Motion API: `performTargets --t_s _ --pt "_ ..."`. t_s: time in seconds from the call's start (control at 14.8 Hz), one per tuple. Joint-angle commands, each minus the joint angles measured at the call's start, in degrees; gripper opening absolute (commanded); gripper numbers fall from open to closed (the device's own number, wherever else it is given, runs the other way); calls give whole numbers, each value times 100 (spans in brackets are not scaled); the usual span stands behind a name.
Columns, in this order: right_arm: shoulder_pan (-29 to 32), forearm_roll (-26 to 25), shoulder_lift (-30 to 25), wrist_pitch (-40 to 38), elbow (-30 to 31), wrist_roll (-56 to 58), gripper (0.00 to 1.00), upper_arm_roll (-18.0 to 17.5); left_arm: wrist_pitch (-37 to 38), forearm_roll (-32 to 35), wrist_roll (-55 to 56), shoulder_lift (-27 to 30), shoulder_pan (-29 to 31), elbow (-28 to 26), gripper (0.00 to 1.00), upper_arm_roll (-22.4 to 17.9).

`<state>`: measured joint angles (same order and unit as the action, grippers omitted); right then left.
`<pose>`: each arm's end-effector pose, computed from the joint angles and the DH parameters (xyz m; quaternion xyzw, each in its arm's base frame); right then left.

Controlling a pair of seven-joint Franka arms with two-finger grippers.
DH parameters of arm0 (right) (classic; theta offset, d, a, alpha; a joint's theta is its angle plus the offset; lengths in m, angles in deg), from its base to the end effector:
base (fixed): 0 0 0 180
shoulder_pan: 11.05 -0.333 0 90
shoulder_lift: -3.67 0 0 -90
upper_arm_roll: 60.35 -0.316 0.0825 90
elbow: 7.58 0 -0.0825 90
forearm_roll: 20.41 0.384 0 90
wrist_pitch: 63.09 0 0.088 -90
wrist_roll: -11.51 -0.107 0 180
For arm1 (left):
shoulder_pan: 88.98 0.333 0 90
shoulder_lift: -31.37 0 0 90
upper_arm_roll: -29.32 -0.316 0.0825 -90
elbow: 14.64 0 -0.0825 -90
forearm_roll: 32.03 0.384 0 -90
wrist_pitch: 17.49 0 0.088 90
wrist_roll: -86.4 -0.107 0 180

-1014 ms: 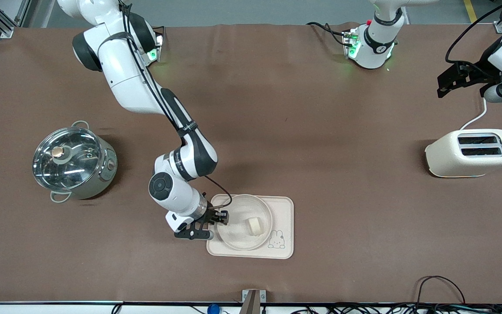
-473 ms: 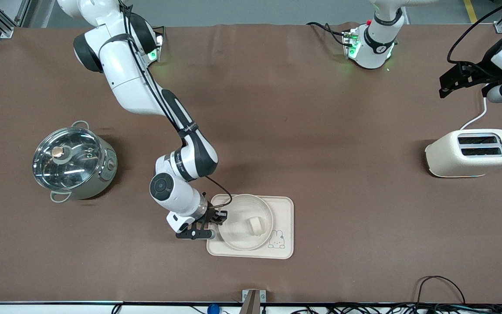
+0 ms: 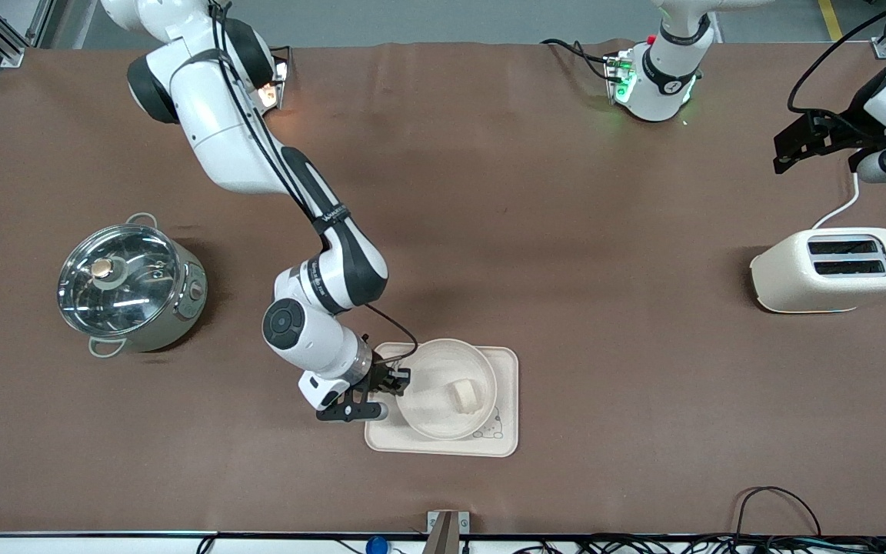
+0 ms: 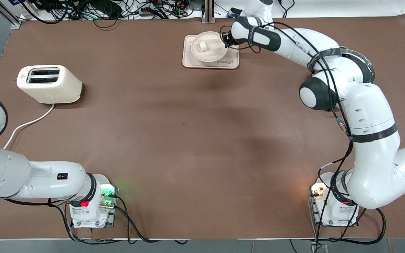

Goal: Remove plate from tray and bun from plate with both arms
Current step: 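Lift the plate off the tray with the right gripper while the left gripper approaches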

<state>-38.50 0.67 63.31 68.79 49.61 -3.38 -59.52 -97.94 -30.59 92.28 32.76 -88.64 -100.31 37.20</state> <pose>0.7165 0.3728 0.2426 -0.9809 -0.0013 -0.0690 0.1816 0.5251 -0.0675 0.6586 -0.9993 0.0127 0.0316 0.0179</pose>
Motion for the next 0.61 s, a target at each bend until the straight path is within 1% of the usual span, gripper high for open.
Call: performTargets --t_s 0.0,0.14,0.27,0.34,0.41,0.54 --pt "109 133 -584 -600 352 48 1 -118 -5 -3 18 -77 -17 103 100 12" --pt "135 125 -927 -664 844 117 0 -109 -5 -12 18 -86 -8 103 100 20" --pt "118 116 -1348 -559 1484 153 0 -101 -5 -12 27 -252 -25 103 100 20" --pt "74 116 -1603 -462 1888 153 0 -101 -14 -12 27 -340 -34 103 100 20" --pt "74 107 -1875 -200 2414 153 0 -118 -31 -12 35 -375 -52 103 100 29" --pt "-92 116 -2446 528 3539 206 0 -136 -189 -3 44 -472 -69 103 100 38"
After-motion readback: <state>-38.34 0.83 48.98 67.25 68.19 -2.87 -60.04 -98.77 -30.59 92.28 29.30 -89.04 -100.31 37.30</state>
